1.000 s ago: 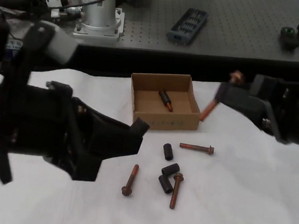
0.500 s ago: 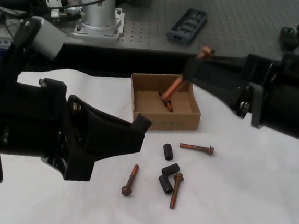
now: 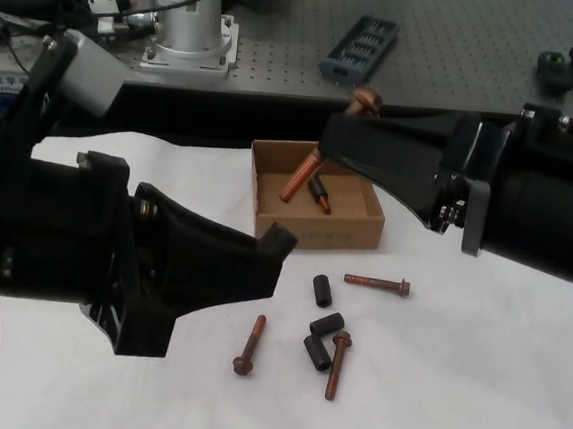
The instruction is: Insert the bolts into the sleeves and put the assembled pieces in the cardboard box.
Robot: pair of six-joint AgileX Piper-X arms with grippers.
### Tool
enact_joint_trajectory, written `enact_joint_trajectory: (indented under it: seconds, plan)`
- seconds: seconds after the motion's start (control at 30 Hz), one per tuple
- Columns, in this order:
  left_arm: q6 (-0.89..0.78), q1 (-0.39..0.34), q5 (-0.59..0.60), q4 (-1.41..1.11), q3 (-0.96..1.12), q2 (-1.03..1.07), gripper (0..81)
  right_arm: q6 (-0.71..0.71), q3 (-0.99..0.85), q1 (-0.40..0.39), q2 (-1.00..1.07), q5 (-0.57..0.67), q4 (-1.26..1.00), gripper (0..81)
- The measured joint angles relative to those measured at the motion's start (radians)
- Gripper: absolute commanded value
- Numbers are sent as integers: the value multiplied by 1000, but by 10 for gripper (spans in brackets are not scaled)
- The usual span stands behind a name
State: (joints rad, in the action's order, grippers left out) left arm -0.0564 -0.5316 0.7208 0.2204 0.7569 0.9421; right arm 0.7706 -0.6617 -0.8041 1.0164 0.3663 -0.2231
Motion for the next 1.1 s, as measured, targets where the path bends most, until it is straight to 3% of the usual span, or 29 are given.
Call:
enact_joint_trajectory:
  seconds: [1.1]
  plan:
    - [0,0,-67,-83,0,0,6,0,0,0,0,-4,-7,19]
